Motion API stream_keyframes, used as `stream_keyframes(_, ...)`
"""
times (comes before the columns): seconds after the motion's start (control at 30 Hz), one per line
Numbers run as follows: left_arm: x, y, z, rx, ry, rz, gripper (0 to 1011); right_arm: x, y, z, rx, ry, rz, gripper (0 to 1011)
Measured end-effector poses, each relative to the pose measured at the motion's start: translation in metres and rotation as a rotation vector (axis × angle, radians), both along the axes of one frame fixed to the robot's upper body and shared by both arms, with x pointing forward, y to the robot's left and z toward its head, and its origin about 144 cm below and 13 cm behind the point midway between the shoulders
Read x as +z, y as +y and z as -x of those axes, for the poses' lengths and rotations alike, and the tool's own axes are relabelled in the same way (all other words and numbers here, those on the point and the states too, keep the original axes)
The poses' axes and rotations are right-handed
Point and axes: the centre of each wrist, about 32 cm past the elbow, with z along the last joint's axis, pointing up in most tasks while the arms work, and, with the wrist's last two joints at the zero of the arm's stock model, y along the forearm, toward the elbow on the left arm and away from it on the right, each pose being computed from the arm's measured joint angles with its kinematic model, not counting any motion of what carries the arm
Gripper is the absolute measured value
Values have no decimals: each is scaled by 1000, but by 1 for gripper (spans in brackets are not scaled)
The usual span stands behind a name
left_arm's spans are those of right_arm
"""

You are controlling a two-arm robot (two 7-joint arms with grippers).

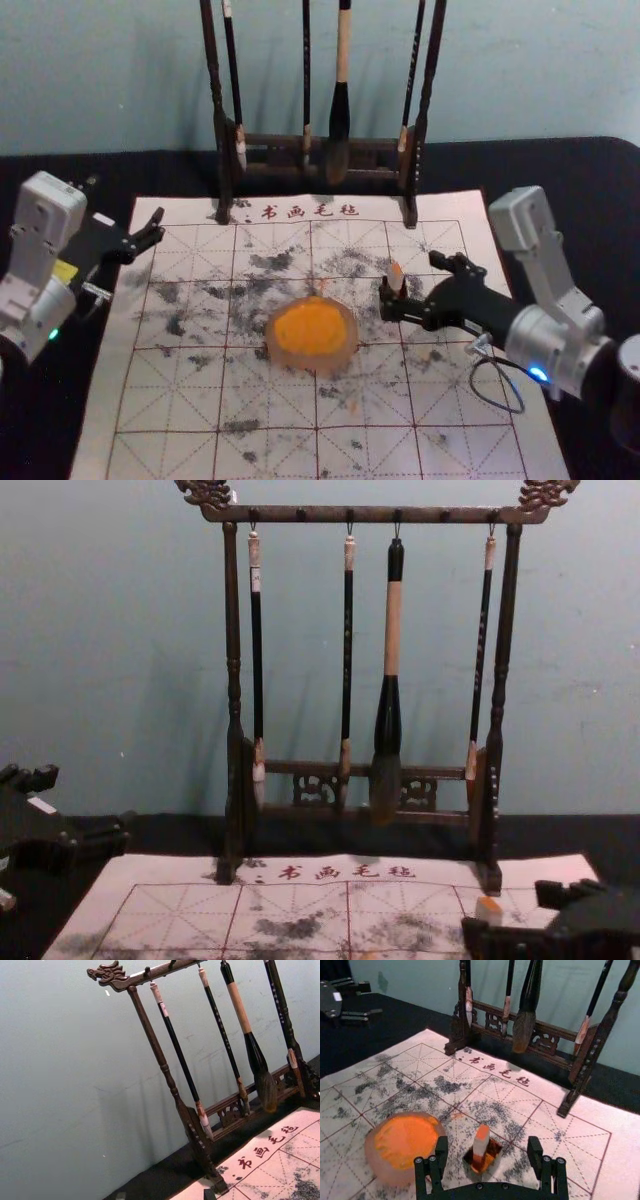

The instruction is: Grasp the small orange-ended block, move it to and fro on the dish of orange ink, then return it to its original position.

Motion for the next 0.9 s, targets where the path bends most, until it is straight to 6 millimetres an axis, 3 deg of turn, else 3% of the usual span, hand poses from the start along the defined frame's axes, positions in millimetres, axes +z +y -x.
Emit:
stream_keyframes(0.37,0,0,0,0,0,0,1001,1,22,-15,-34,38,-7,1002)
stream_keyframes(0.9,0,0,0,0,0,0,1001,4,32,-22,-33,63,24,1002)
